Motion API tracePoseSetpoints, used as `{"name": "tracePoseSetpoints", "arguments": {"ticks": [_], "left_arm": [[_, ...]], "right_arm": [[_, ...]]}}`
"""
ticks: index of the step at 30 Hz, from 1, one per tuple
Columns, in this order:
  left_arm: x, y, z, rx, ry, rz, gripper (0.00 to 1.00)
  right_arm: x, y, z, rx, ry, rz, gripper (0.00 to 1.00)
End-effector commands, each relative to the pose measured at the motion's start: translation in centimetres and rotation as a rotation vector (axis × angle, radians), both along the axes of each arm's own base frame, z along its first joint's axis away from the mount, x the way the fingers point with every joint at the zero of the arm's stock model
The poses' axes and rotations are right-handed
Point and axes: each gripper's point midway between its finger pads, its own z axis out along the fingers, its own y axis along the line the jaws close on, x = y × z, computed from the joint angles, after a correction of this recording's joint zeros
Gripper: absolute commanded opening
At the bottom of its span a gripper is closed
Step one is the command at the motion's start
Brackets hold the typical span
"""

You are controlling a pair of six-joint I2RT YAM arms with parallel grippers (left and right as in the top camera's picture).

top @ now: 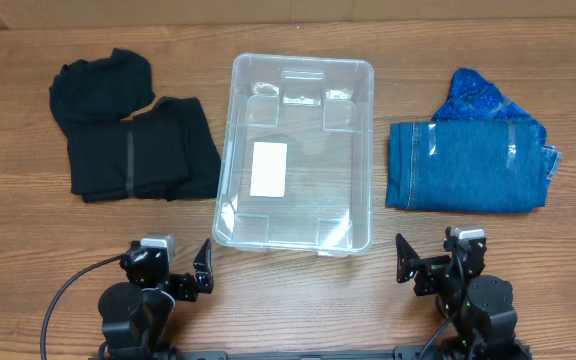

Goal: Pack container

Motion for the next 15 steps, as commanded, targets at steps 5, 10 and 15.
{"name": "tracePoseSetpoints", "arguments": {"ticks": [5, 10, 15], "left_arm": [[0.0, 0.1, 0.0, -0.013, -0.001, 0.011, 1.0], [0.0, 0.1, 0.0, -0.013, -0.001, 0.011, 1.0], [0.0, 0.1, 0.0, -0.013, -0.001, 0.011, 1.0]], "right_arm": [[-0.2, 1.1, -0.3, 0.732, 0.205, -0.265, 1.0], [0.3, 0.4, 0.3, 0.89, 0.197, -0.368, 1.0], [1.3, 1.5, 5.9, 0.803, 0.031, -0.188, 1.0]]}}
